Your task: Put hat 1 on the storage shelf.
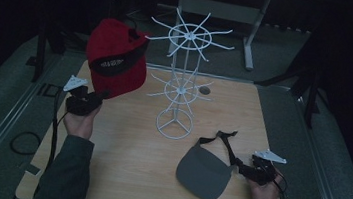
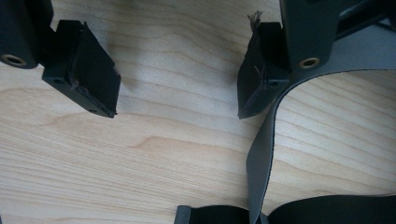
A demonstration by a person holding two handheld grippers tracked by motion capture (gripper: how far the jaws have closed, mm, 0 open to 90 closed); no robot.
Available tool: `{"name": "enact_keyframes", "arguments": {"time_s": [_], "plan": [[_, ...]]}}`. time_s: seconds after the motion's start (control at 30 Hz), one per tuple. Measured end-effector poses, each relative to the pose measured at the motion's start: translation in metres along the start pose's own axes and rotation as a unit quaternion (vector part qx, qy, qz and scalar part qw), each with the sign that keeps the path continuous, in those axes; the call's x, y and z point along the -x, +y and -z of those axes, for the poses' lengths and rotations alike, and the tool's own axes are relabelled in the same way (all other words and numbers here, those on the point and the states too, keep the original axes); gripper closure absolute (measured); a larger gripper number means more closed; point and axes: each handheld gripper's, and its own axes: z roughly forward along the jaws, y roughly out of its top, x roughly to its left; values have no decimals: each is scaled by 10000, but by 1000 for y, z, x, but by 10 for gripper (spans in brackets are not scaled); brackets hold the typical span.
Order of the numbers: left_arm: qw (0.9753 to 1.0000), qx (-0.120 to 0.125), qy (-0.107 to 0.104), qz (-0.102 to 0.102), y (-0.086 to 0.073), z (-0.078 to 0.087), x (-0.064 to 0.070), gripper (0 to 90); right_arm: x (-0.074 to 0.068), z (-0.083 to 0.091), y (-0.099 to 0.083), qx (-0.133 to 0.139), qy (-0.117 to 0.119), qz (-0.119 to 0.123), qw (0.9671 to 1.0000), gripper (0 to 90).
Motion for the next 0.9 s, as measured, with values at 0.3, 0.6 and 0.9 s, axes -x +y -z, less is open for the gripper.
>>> {"name": "enact_keyframes", "arguments": {"time_s": [0.3,0.6,0.9], "plan": [[10000,87,-40,-26,6,5,2,858,0,0,0,0,1,-2,10000,301],[9999,119,-52,-55,11,9,2,858,0,0,0,1,5,-6,10000,301],[9995,217,-209,-43,17,12,8,858,0,0,0,3,2,0,10000,301]]}}
